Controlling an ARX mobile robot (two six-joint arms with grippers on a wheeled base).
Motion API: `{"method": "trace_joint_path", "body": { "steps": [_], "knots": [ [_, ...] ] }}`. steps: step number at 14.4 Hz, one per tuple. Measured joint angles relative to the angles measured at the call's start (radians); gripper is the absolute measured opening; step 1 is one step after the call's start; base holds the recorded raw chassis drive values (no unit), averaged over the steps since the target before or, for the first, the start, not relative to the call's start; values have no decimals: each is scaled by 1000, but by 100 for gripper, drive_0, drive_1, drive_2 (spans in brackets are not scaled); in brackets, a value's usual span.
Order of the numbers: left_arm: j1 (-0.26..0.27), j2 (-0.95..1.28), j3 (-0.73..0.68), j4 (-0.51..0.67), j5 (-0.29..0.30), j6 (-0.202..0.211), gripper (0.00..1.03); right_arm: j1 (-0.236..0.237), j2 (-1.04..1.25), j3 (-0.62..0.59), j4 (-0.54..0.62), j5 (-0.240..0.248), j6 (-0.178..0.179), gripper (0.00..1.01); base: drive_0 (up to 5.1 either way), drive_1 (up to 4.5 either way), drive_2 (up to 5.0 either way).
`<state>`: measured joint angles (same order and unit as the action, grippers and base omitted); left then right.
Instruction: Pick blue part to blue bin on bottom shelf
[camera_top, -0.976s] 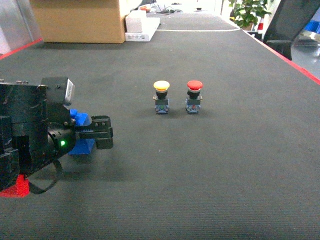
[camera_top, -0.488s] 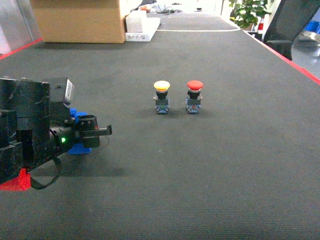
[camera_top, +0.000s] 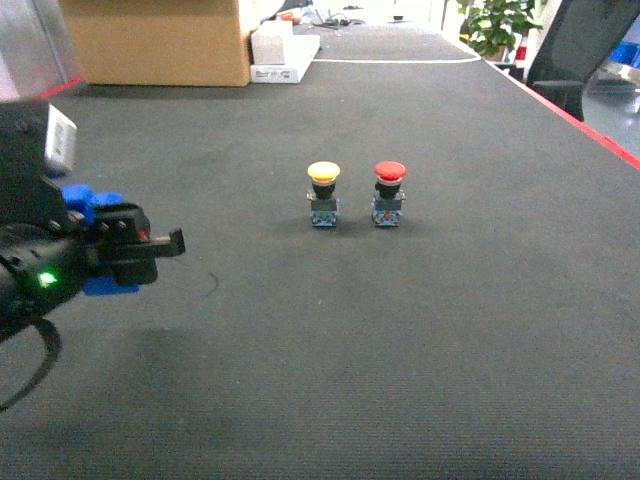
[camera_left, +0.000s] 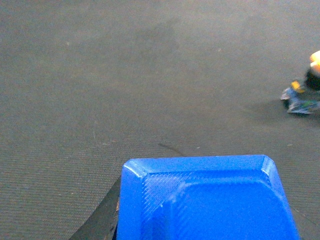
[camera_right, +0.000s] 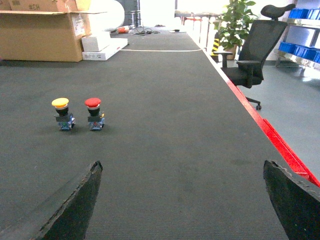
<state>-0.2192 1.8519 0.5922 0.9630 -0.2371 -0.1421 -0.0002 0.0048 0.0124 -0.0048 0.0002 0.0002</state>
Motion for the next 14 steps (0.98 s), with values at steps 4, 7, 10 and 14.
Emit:
{"method": "trace_joint_path", "body": {
  "steps": [4, 7, 10, 14],
  "knots": [
    [-97, -654, -252, -307, -92, 35, 44, 0, 0, 0, 0, 0, 0, 98, 0, 0, 0],
    [-186, -1082, -313, -576, -261, 28, 44, 0, 0, 0, 0, 0, 0, 98, 0, 0, 0],
    [-251, -1261, -339, -701, -367, 14, 44, 0, 0, 0, 0, 0, 0, 98, 0, 0, 0],
    [-289, -1286, -339, -737, -411, 11, 44, 0, 0, 0, 0, 0, 0, 98, 0, 0, 0]
  ]
}}
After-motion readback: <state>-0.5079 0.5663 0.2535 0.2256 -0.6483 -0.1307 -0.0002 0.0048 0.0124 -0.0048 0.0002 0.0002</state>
